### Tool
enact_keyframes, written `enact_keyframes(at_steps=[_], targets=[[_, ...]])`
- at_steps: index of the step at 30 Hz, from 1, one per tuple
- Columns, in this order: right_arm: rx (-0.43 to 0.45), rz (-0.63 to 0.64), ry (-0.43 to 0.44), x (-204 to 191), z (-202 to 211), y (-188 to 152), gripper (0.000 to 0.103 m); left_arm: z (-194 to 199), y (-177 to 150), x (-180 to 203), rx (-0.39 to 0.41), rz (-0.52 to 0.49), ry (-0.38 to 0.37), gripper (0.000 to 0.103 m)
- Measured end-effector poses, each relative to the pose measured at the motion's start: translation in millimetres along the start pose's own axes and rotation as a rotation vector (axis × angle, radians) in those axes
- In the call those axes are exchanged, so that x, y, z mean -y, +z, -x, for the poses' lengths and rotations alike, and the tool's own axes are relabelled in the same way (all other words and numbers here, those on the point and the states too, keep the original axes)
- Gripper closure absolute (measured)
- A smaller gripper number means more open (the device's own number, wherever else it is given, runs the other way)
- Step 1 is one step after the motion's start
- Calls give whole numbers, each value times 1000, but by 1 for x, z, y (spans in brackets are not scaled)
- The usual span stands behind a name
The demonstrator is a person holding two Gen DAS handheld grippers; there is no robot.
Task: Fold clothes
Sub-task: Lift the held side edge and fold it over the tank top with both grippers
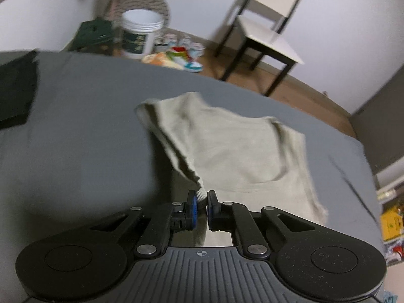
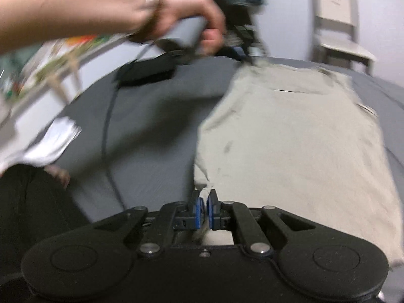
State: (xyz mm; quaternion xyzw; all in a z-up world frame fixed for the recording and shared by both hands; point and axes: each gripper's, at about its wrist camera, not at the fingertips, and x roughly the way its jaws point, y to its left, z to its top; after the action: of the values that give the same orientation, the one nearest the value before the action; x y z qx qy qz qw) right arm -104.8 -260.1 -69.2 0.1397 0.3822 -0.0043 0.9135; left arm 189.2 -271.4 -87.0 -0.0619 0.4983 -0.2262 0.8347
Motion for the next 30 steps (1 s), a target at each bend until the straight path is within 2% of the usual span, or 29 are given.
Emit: enact_keyframes(at_steps=[7, 12, 15, 17, 23, 30], targets=[[31, -387, -56, 118, 40, -15, 97, -32, -8, 94, -23, -49, -61, 96], [12, -534, -94, 166, 47, -29, 97, -70, -23, 162, -62, -86, -77, 96], [-9, -483, -184, 172, 46, -26, 97, -89, -32, 197, -76, -122, -60, 96], [-42, -465, -205, 176, 41, -25, 97, -100, -39, 211, -88, -132, -53, 96], [-117, -481, -201, 186, 31, -27, 97, -117, -58, 241, -123, -205, -10, 95], [-167, -519, -210, 197, 25, -25, 96, -124, -65, 238, -137, -196, -4, 95]])
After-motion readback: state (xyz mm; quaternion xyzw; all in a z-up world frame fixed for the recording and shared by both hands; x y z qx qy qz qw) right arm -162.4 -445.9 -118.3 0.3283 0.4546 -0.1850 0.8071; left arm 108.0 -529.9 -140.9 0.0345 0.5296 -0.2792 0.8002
